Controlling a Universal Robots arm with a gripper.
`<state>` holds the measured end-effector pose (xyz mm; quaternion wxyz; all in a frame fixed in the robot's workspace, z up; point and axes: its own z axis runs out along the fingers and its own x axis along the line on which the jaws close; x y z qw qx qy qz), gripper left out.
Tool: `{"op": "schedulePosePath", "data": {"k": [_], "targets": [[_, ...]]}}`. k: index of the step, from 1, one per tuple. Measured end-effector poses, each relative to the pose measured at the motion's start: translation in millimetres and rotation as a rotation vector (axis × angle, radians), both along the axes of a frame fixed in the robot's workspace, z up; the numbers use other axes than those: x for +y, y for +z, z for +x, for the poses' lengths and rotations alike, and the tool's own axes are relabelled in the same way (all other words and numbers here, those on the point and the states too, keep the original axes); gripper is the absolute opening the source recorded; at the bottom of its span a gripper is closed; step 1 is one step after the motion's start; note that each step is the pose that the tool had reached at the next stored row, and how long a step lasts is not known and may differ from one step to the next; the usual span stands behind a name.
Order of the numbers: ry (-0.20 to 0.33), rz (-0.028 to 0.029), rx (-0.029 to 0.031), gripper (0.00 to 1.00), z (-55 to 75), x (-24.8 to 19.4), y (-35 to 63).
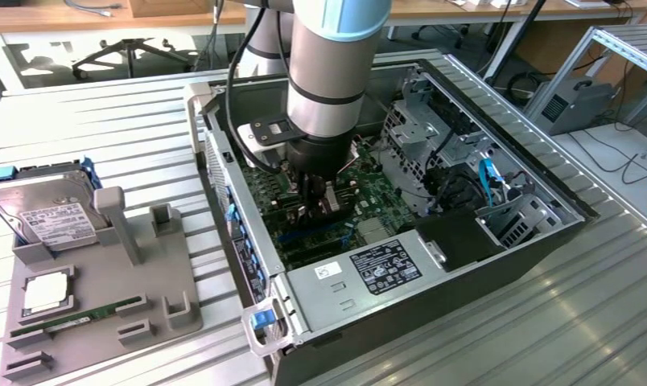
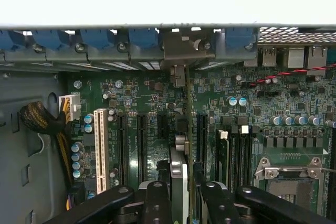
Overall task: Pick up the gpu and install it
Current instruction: 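Insert the gpu into the slot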
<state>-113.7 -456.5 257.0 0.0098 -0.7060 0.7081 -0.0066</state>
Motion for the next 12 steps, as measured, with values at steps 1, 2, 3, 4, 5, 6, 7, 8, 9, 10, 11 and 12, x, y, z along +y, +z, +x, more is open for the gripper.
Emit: {"op": "schedulePosePath", "data": {"k": [1,2,3,4,5,6,7,8,9,10,11,12], "targets": [[0.0,0.0,0.0,0.27,0.0,0.0,0.0],[0.0,0.0,0.0,0.27,0.0,0.0,0.0],[0.0,0.0,0.0,0.27,0.0,0.0,0.0],[0.0,0.0,0.0,0.27,0.0,0.0,0.0],[0.0,0.0001,0.0,0.27,0.0,0.0,0.0],[0.0,0.0005,0.0,0.27,0.0,0.0,-0.1],[0.0,0.0013,0.0,0.27,0.0,0.0,-0.2],[0.0,0.0025,0.0,0.27,0.1,0.0,-0.5],[0.0,0.0035,0.0001,0.27,0.3,0.0,-0.8],[0.0,0.0052,0.0002,0.27,0.7,-0.1,-1.1],[0.0,0.006,0.0001,0.27,1.2,0.0,-1.3],[0.0,0.0063,0.0,0.27,1.9,0.0,-1.5]]}}
